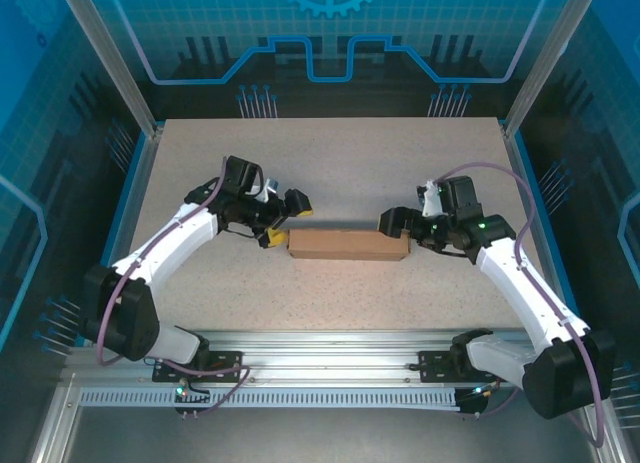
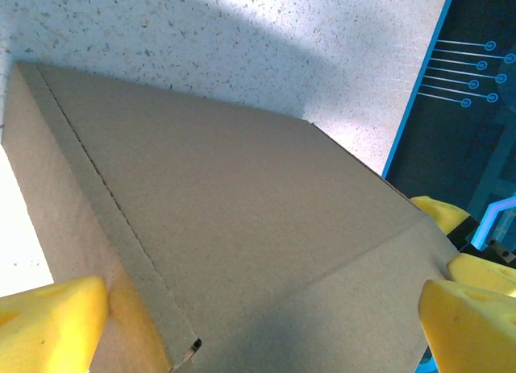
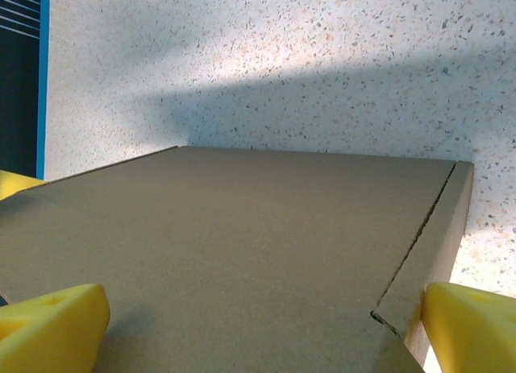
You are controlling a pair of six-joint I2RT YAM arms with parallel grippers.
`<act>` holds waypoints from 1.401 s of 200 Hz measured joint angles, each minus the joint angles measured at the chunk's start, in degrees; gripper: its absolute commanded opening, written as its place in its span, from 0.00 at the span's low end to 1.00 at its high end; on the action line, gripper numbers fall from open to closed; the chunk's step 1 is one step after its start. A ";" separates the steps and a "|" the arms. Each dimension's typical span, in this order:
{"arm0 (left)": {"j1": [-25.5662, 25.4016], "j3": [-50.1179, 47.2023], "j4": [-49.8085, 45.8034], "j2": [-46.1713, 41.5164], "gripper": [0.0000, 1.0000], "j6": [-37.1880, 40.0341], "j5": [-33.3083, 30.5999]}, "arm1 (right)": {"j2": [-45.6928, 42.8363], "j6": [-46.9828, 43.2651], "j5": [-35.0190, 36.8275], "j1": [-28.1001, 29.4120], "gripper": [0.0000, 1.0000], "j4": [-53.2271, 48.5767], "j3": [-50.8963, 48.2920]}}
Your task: Fold the paper box
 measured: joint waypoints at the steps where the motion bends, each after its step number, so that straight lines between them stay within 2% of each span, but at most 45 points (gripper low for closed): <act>1: 0.00 0.04 0.00 0.04 0.99 0.00 0.02 | 0.04 0.02 -0.07 -0.07 1.00 0.04 0.00; 185: 1.88 6.71 -0.07 7.17 0.99 4.55 4.87 | 5.38 0.20 -7.74 -10.60 1.00 3.61 1.38; 238: 2.89 6.71 0.00 7.13 0.99 6.45 4.87 | 5.07 -0.24 -8.98 -14.71 1.00 4.42 1.38; 280: 3.41 6.71 0.22 3.56 0.99 12.13 4.00 | 3.56 -2.56 -11.19 -17.84 1.00 5.79 1.33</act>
